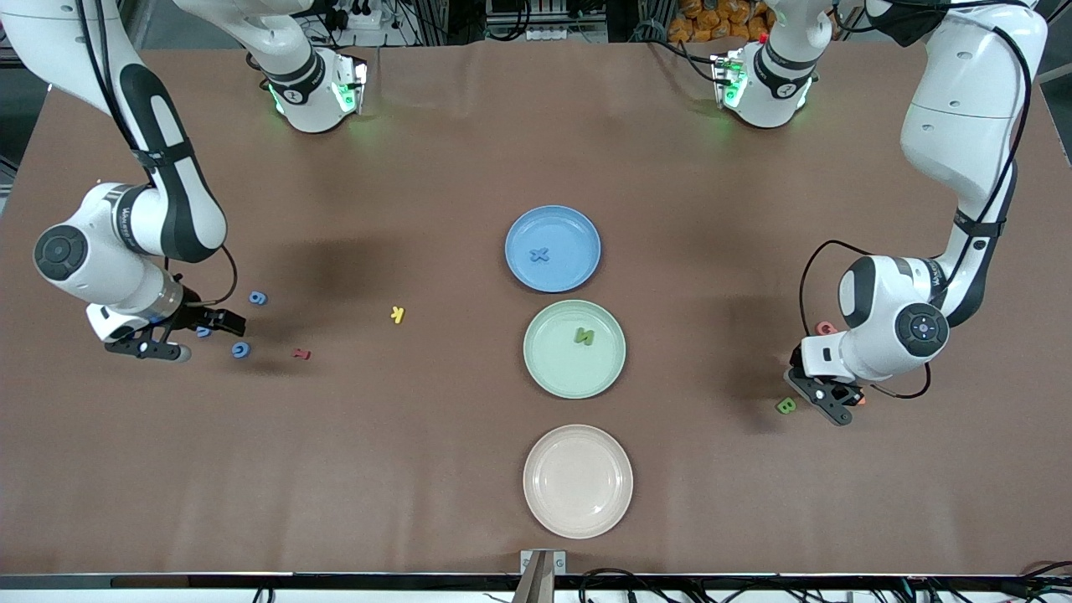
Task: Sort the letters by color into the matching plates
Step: 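Grasp the green u with the left gripper while the right gripper reaches the 6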
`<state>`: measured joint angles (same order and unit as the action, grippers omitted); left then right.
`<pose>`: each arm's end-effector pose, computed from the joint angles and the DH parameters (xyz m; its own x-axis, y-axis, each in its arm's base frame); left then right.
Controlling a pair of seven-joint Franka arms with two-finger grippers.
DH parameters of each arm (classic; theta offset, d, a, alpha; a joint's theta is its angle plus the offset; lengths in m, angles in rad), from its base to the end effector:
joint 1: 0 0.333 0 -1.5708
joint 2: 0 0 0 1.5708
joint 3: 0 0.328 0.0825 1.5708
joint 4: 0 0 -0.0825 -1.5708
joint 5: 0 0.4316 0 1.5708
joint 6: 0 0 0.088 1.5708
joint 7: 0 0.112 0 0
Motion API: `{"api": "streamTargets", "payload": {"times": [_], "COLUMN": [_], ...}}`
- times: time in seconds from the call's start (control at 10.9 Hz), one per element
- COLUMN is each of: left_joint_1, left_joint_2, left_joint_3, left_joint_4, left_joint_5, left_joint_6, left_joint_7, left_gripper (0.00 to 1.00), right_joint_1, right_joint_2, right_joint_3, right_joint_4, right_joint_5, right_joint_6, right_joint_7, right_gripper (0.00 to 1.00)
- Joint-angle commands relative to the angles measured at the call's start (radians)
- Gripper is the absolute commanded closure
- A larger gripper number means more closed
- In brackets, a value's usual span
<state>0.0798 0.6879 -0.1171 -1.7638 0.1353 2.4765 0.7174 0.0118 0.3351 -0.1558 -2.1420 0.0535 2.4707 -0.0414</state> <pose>0.7015 -0.0215 0.1467 0.6729 -0.7396 0.0154 -0.7390 -0.6730 -0.0300 0.5983 -0.0875 0.2166 0.9908 -0.1357 -0.0019 -0.1356 -0.9906 0.0178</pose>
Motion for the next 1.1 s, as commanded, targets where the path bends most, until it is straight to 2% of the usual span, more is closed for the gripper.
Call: {"api": "streamTargets", "payload": {"times": [0.0, 0.55, 0.73, 1.01], "left_joint_1": [0.012, -0.006, -0.017, -0.018], "left_joint_2": [0.005, -0.047, -0.05, -0.051], "left_joint_3": [-0.01, -0.013, -0.053, -0.153], "left_joint_4": [0.004, 0.033, 0.116, 0.126], "left_joint_5": [0.001, -0.04, -0.107, -0.144], "left_joint_6": [0.012, -0.013, -0.132, -0.179], "left_joint_7": [0.007, -0.012, -0.051, -0.235], "left_gripper": [1.0, 1.0, 1.0, 1.0], "right_joint_1": [-0.027, -0.027, -0.027, -0.023], "right_joint_2": [-0.039, -0.024, -0.024, -0.013], "right_joint_3": [0.015, 0.015, 0.015, 0.016], "right_joint_4": [-0.096, -0.196, -0.219, -0.252], "right_joint_5": [0.011, 0.011, 0.012, 0.012], "right_joint_6": [0.049, 0.166, 0.194, 0.232], "right_joint_7": [-0.037, -0.034, -0.032, -0.028], "right_gripper": [0.0, 0.0, 0.0, 0.0]}}
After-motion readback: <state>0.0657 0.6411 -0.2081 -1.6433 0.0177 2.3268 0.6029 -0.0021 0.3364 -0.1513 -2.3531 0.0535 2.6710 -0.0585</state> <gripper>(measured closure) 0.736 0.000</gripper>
